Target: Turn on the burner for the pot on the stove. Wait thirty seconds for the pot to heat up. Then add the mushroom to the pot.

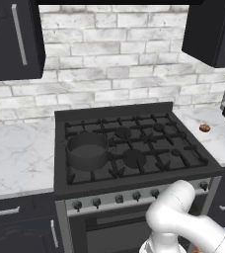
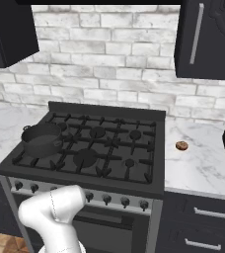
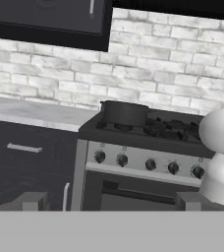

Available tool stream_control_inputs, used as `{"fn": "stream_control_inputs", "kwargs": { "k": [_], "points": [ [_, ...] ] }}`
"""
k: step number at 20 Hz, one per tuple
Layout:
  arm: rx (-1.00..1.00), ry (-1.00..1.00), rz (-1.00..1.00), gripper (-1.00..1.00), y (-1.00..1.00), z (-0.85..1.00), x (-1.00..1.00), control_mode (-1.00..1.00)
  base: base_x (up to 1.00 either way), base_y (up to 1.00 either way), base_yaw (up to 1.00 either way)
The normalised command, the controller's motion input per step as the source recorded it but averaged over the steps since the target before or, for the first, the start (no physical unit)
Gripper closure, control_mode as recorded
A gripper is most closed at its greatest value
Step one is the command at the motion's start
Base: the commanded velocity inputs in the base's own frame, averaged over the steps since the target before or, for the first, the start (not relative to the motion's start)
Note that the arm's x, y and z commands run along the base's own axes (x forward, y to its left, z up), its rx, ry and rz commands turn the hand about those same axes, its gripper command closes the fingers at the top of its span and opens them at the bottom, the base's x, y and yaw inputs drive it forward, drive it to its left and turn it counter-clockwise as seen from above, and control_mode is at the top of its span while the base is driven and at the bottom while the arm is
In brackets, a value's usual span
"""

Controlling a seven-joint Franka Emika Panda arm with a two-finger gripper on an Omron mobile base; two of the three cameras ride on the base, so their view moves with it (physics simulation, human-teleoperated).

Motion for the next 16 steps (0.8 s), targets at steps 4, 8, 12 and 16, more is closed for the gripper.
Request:
{"fn": "stream_control_inputs", "kwargs": {
  "k": [4, 8, 12, 16],
  "points": [
    [0.01, -0.13, 0.00, -1.00, -0.02, -0.35, -0.16, -1.00, 0.00, 0.00, 0.00],
    [0.02, -0.10, 0.00, -1.00, -0.03, -0.28, -0.04, -1.00, 0.00, 0.00, 0.00],
    [0.02, -0.06, 0.00, -1.00, -0.05, -0.21, 0.00, -1.00, 0.00, 0.00, 0.00],
    [0.00, -0.03, 0.03, -1.00, -0.03, -0.11, 0.03, -1.00, 0.00, 0.00, 0.00]
  ]
}}
